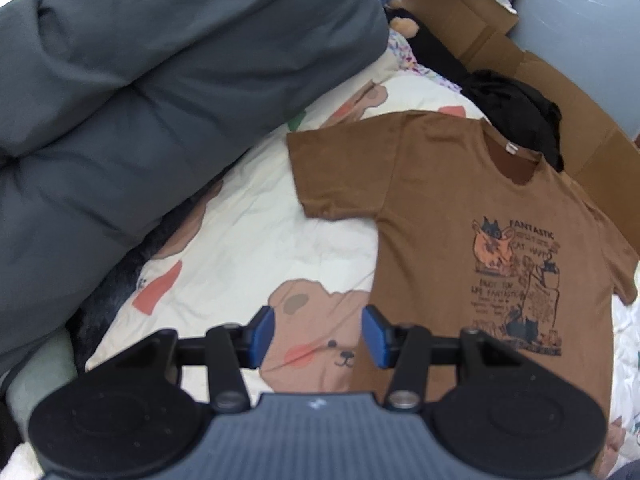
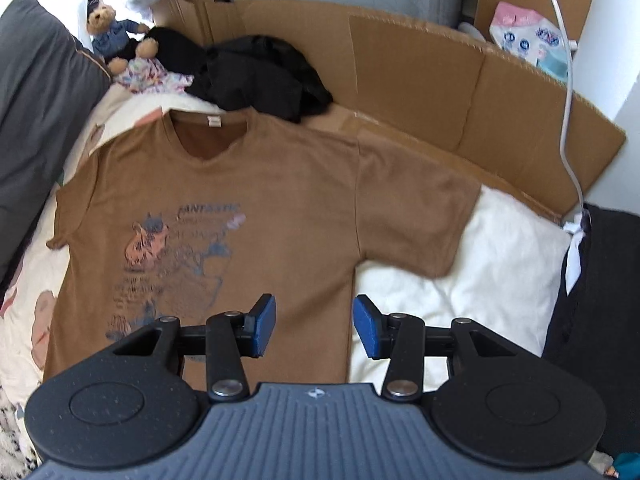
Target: Fold clothes
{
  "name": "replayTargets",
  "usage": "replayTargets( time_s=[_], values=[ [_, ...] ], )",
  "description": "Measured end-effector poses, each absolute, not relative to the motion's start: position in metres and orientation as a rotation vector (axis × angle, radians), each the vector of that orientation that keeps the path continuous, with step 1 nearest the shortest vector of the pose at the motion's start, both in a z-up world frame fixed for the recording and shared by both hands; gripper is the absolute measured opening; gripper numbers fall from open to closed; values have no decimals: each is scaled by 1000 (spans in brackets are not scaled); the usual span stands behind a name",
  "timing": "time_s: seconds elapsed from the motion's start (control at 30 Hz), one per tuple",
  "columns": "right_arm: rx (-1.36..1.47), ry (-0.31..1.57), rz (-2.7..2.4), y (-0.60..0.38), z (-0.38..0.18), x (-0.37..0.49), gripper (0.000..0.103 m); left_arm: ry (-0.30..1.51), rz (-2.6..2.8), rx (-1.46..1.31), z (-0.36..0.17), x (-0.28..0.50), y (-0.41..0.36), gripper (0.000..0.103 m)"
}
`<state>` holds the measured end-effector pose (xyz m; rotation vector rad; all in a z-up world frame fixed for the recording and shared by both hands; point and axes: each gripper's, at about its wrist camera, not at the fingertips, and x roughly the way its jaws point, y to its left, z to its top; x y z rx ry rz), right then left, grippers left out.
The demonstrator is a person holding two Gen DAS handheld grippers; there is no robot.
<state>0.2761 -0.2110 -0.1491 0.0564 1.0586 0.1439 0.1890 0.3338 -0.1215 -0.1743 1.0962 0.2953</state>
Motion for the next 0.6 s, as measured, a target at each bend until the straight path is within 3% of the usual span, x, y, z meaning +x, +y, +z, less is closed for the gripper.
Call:
replayTargets(
  time_s=[0.23,0.4,0.6],
  values=[
    [22,1040,153,-195,-151,288,48,1069,290,-197,-128,216,337,53],
    [16,1023,147,-189,-159,294,48,1048,244,-188,-131,221,331,61],
    [65,1023,114,-202,-186,303,48,1035,192,-200,-162,234,323,62]
  ],
)
